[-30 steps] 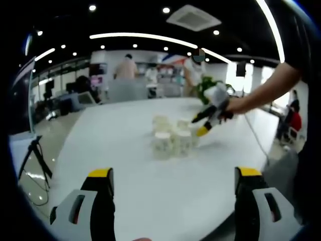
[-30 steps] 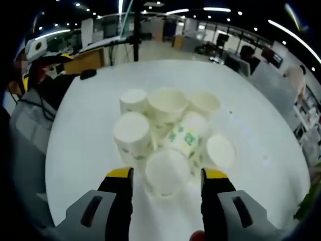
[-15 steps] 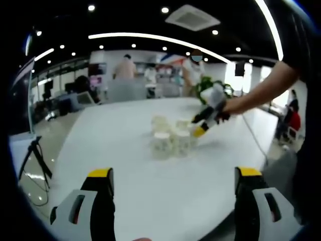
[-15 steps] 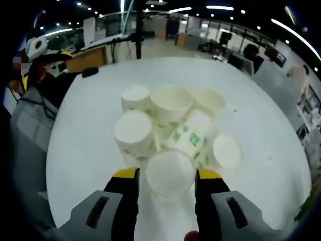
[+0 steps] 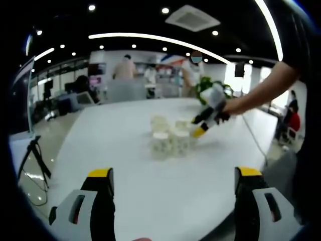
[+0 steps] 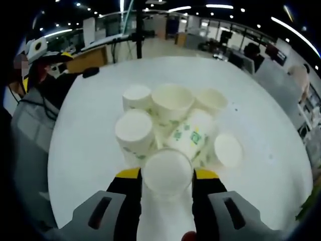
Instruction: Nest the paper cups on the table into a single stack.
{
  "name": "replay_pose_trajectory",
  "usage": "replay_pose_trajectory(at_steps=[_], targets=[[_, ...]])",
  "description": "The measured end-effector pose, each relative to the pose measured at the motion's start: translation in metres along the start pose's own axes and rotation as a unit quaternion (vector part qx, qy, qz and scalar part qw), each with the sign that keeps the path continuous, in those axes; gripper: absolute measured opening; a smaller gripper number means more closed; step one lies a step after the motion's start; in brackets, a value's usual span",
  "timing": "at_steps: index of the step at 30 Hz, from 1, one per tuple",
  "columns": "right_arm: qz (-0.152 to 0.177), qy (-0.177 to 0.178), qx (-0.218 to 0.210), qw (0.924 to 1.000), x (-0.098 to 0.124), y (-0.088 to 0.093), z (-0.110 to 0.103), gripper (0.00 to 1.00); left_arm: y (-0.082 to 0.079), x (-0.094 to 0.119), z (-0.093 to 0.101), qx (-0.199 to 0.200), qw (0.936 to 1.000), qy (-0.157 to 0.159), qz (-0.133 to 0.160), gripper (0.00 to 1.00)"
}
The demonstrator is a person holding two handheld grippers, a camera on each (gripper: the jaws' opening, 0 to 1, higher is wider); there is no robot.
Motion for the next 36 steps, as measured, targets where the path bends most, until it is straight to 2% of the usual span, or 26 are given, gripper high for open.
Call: replay_pose_trajectory(at_steps=[19, 28, 36], targets=[[-0.001, 0.012, 0.002, 0.9999, 0.017, 0.001, 0.001, 0.35, -0.009, 0.002, 0.000, 0.001, 0.9999, -0.001, 0.016, 1.00], [-0.006, 0.013, 0.006, 0.9999, 0.027, 0.002, -0.009, 0.35, -0.011, 0.001, 0.000, -0.001, 0.9997, 0.006, 0.024, 1.00], [0.004, 0.019, -0.010, 0.9998, 0.042, 0.001, -0.017, 0.35, -0.014, -0.002, 0.002, -0.006, 0.9995, 0.020, 0.024, 1.00]])
Point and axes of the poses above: the point that each gripper's makers call its tool centre point, and the gripper's own axes: x roughly backward along the fingers, z roughly to its right, y roughly out of its underside, the point moved 1 cm from there along x, roughly backward along the fingers, and after that the axes turned 8 degrees about y, right-handed, at the moved point
